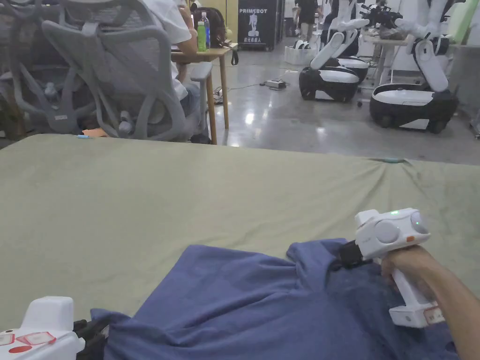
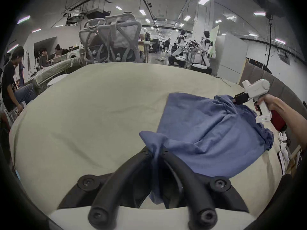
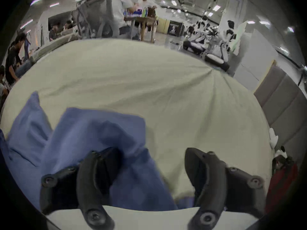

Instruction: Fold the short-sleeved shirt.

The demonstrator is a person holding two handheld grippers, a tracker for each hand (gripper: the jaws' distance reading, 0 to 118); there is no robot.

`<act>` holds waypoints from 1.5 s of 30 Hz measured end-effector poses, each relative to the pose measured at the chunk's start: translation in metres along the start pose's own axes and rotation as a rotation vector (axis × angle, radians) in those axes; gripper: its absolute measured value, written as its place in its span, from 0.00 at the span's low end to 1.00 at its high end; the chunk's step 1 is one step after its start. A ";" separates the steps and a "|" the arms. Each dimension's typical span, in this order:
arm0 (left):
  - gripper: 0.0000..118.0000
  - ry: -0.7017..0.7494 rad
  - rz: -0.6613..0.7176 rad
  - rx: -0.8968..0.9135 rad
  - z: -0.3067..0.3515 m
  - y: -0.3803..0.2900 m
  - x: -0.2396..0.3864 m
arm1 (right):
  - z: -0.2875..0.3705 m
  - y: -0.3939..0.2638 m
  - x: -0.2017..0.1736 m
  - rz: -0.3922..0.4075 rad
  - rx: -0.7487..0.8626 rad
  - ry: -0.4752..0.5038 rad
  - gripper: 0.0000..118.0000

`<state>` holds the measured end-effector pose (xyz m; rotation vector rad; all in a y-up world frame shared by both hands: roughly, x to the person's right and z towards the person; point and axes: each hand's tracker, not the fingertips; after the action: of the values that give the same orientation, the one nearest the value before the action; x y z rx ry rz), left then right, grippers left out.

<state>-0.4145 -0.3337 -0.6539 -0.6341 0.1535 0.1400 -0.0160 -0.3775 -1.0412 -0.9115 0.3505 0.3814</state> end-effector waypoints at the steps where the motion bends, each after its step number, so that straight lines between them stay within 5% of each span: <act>1: 0.03 0.005 0.000 -0.004 -0.002 0.000 0.000 | -0.020 0.002 0.005 0.014 -0.059 0.014 0.53; 3: 0.03 0.010 -0.006 -0.008 -0.005 -0.001 -0.001 | -0.011 0.002 0.000 -0.019 -0.007 0.032 0.37; 4: 0.03 0.015 -0.011 -0.009 -0.006 -0.001 0.000 | -0.007 0.003 -0.001 -0.009 -0.010 0.045 0.11; 5: 0.03 0.013 -0.016 -0.007 -0.008 0.000 0.001 | -0.006 0.004 -0.004 0.010 -0.007 0.043 0.00; 6: 0.03 0.014 -0.018 -0.005 -0.009 0.001 0.002 | -0.002 0.005 -0.005 0.044 -0.008 -0.013 0.00; 13: 0.03 -0.021 -0.029 0.119 0.001 0.068 0.012 | 0.100 0.029 0.018 -0.072 0.203 -0.005 0.00; 16: 0.03 -0.013 -0.061 0.199 0.008 0.124 0.021 | 0.165 0.047 0.039 -0.053 0.318 -0.143 0.00; 28: 0.03 -0.139 -0.097 0.424 0.042 0.368 0.072 | 0.412 0.085 0.131 -0.256 0.699 -0.400 0.00; 38: 0.03 -0.078 -0.143 0.609 0.086 0.487 0.116 | 0.512 0.168 0.158 -0.267 0.877 -0.574 0.00; 45: 0.03 -0.025 -0.165 0.625 0.095 0.485 0.113 | 0.527 0.182 0.164 -0.265 0.910 -0.543 0.00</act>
<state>-0.3803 0.1186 -0.8794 -0.0208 0.1112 -0.0610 0.1134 0.1809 -0.9433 0.0572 -0.1135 0.1738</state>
